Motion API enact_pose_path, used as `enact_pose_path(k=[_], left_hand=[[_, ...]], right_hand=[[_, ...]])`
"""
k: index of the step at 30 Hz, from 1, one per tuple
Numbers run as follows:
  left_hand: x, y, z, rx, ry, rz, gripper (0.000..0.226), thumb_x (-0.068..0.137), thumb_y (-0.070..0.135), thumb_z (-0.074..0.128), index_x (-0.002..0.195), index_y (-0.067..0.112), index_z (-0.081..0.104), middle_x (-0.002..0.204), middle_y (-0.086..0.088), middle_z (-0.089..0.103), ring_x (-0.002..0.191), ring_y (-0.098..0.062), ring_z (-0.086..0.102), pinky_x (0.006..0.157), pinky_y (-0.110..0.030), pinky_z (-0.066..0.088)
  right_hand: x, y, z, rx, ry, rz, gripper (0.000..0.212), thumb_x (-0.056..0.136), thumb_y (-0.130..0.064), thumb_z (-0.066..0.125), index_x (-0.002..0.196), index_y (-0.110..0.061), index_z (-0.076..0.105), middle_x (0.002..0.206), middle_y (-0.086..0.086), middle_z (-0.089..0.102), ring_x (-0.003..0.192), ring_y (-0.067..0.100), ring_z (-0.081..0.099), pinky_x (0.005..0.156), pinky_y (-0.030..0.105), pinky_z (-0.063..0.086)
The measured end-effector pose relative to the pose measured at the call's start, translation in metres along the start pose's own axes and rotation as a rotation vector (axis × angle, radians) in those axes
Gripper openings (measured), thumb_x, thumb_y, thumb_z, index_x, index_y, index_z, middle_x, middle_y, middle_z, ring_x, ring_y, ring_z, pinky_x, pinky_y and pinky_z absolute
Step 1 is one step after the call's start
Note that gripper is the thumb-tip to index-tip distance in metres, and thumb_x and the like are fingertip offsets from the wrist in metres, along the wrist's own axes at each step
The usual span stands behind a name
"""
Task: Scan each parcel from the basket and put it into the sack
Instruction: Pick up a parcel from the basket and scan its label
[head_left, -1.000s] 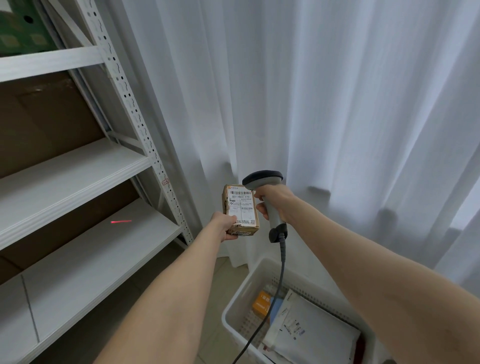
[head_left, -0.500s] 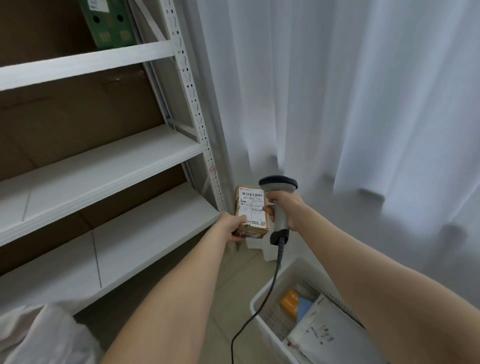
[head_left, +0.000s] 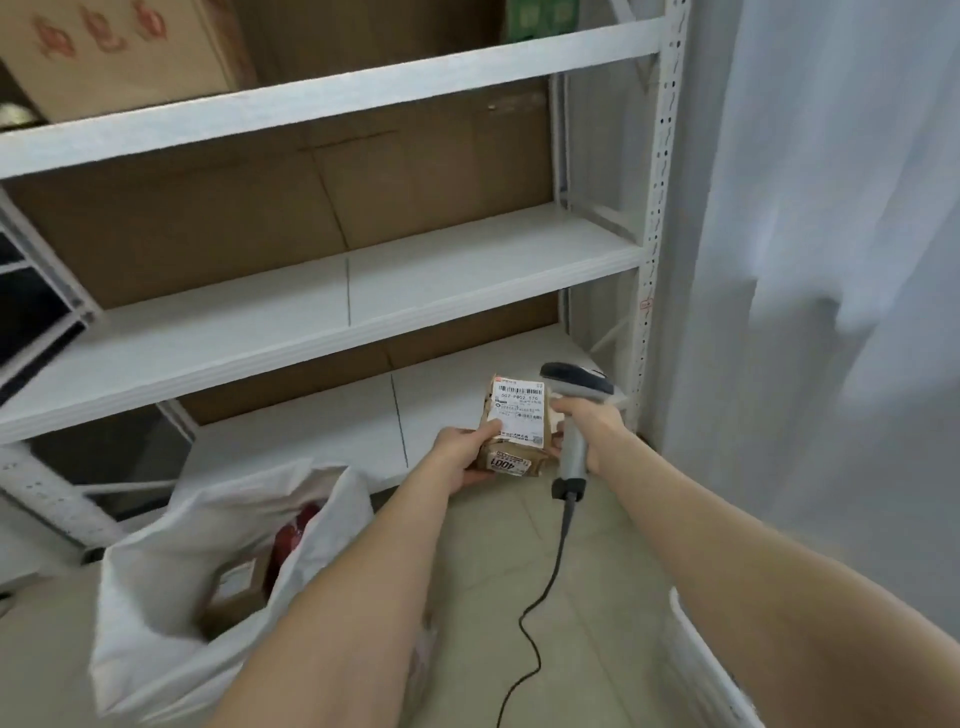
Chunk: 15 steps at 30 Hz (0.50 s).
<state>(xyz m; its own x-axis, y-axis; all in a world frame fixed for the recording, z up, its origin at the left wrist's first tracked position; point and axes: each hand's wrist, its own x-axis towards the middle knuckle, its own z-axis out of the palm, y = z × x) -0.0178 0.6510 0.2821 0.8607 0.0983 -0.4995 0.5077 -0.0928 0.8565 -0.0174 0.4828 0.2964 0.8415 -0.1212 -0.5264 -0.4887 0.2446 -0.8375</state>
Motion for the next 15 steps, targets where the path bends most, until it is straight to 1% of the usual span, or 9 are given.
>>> enact_pose_path(k=[3, 4, 6, 8, 9, 12, 13, 14, 15], left_hand=[[0.000, -0.022, -0.086, -0.034, 0.058, -0.044, 0.024, 0.088, 0.017, 0.066, 0.104, 0.001, 0.059, 0.101, -0.017, 0.068, 0.091, -0.029, 0.067, 0.084, -0.047, 0.056], [0.000, -0.029, -0.112, -0.050, 0.085, -0.064, 0.019, 0.089, 0.014, 0.064, 0.103, 0.002, 0.058, 0.100, -0.016, 0.068, 0.089, -0.028, 0.066, 0.081, -0.046, 0.057], [0.001, -0.043, -0.157, -0.087, 0.118, -0.107, 0.011, 0.091, 0.012, 0.057, 0.100, 0.005, 0.057, 0.094, -0.013, 0.067, 0.083, -0.024, 0.065, 0.068, -0.040, 0.057], [0.003, -0.053, -0.195, -0.114, 0.153, -0.120, 0.011, 0.092, 0.010, 0.051, 0.101, 0.008, 0.056, 0.091, -0.010, 0.064, 0.078, -0.021, 0.062, 0.061, -0.035, 0.054], [0.006, -0.058, -0.210, -0.134, 0.174, -0.123, 0.013, 0.091, 0.011, 0.050, 0.103, 0.009, 0.055, 0.091, -0.010, 0.063, 0.079, -0.021, 0.061, 0.062, -0.034, 0.053], [0.015, -0.072, -0.250, -0.175, 0.254, -0.137, 0.012, 0.091, 0.013, 0.048, 0.102, 0.010, 0.053, 0.092, -0.009, 0.062, 0.085, -0.023, 0.059, 0.080, -0.037, 0.051], [0.019, -0.075, -0.262, -0.188, 0.300, -0.141, 0.013, 0.092, 0.013, 0.047, 0.102, 0.010, 0.053, 0.094, -0.010, 0.064, 0.088, -0.025, 0.060, 0.084, -0.038, 0.050], [0.024, -0.081, -0.275, -0.200, 0.351, -0.149, 0.015, 0.092, 0.014, 0.047, 0.105, 0.010, 0.053, 0.098, -0.012, 0.065, 0.089, -0.027, 0.061, 0.082, -0.039, 0.051], [0.028, -0.089, -0.286, -0.217, 0.397, -0.157, 0.019, 0.091, 0.013, 0.048, 0.109, 0.009, 0.053, 0.102, -0.014, 0.065, 0.088, -0.029, 0.062, 0.076, -0.038, 0.053]], right_hand=[[-0.004, 0.030, 0.079, -0.033, -0.089, 0.031, 0.039, 0.084, -0.015, 0.073, 0.118, -0.006, 0.056, 0.088, 0.012, 0.060, 0.076, 0.029, 0.063, 0.065, 0.038, 0.056], [-0.005, 0.040, 0.103, -0.052, -0.114, 0.044, 0.039, 0.084, -0.016, 0.073, 0.118, -0.005, 0.056, 0.087, 0.012, 0.061, 0.076, 0.029, 0.062, 0.062, 0.036, 0.055], [-0.009, 0.060, 0.147, -0.069, -0.172, 0.075, 0.039, 0.084, -0.016, 0.073, 0.117, -0.004, 0.057, 0.083, 0.012, 0.062, 0.070, 0.027, 0.062, 0.058, 0.034, 0.052], [-0.012, 0.076, 0.185, -0.076, -0.212, 0.100, 0.038, 0.084, -0.014, 0.073, 0.117, -0.003, 0.057, 0.080, 0.011, 0.063, 0.066, 0.026, 0.061, 0.058, 0.034, 0.052], [-0.011, 0.084, 0.202, -0.085, -0.223, 0.111, 0.040, 0.083, -0.013, 0.074, 0.118, -0.002, 0.057, 0.082, 0.012, 0.063, 0.068, 0.027, 0.061, 0.058, 0.034, 0.051], [-0.005, 0.102, 0.242, -0.116, -0.259, 0.131, 0.043, 0.081, -0.013, 0.075, 0.118, -0.002, 0.058, 0.093, 0.015, 0.063, 0.077, 0.029, 0.062, 0.058, 0.034, 0.052], [-0.001, 0.106, 0.252, -0.128, -0.267, 0.136, 0.041, 0.081, -0.013, 0.075, 0.118, -0.003, 0.058, 0.094, 0.015, 0.063, 0.077, 0.029, 0.062, 0.058, 0.035, 0.053], [0.003, 0.110, 0.262, -0.137, -0.275, 0.140, 0.040, 0.082, -0.013, 0.075, 0.117, -0.003, 0.059, 0.092, 0.015, 0.062, 0.074, 0.027, 0.061, 0.059, 0.035, 0.054], [0.008, 0.114, 0.269, -0.141, -0.279, 0.145, 0.039, 0.082, -0.013, 0.075, 0.117, -0.002, 0.059, 0.090, 0.015, 0.062, 0.072, 0.027, 0.060, 0.058, 0.036, 0.054]])
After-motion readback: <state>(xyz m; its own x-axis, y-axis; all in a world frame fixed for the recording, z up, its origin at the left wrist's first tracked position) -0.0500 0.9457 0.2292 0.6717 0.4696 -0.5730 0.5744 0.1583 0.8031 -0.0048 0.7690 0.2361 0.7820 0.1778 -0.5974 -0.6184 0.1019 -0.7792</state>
